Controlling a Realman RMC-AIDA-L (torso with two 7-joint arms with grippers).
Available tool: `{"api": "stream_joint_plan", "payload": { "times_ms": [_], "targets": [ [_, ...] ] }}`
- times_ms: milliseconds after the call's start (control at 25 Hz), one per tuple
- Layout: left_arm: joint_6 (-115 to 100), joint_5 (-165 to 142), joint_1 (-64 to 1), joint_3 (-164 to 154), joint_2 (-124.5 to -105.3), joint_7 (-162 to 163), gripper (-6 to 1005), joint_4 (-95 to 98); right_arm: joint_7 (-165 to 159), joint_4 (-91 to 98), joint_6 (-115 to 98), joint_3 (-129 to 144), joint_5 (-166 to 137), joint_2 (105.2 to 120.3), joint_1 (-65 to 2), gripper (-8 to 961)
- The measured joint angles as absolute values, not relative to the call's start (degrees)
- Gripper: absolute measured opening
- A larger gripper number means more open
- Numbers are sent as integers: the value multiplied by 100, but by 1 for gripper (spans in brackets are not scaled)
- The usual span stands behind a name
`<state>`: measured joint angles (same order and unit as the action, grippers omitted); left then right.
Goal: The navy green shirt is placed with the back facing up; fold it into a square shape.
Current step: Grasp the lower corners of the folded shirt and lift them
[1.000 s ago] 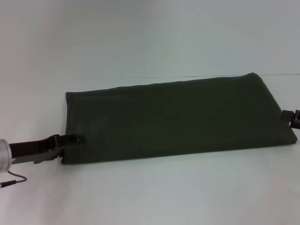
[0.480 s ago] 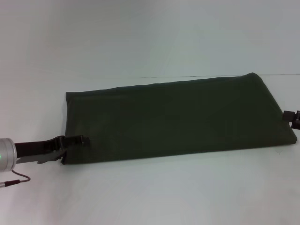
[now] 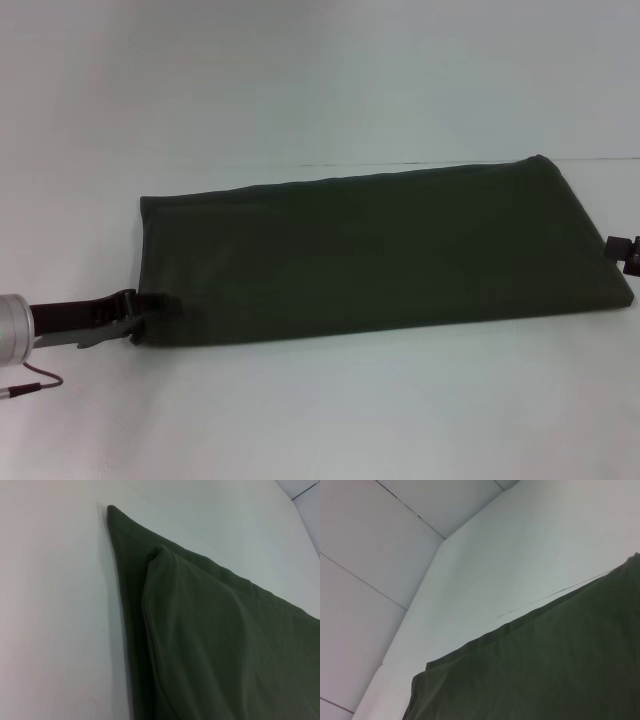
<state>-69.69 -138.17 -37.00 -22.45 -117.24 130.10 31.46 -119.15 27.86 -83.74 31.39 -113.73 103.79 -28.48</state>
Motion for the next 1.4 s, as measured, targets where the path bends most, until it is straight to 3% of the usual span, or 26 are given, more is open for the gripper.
{"api": "stream_joint_plan", "payload": {
  "times_ms": [160, 800, 1080, 1240, 1400],
  "targets": [
    [-6969, -13816, -3700, -2249, -11724, 13003, 469, 3146, -11912, 2786, -8369, 3136, -11373, 10383, -2848, 809],
    [-6761, -13934, -3730, -2330, -11732, 13052, 344, 3079, -11931, 2786, -8349, 3160, -11373, 10397, -2859, 809],
    [-6758, -13939, -3741, -2331, -11727, 13056, 107, 3076, -12099, 2789, -8242, 3177, -11436, 10398, -2897, 808],
    [-6760, -13940, -3744, -2331, -11720, 13059, 5, 3076, -12579, 2892, -8208, 3182, -11879, 10327, -3120, 808],
    [-6760, -13940, -3744, -2328, -11715, 13060, 4, 3079, -13066, 2944, -8127, 3182, -12370, 10183, -3462, 808]
  ]
}}
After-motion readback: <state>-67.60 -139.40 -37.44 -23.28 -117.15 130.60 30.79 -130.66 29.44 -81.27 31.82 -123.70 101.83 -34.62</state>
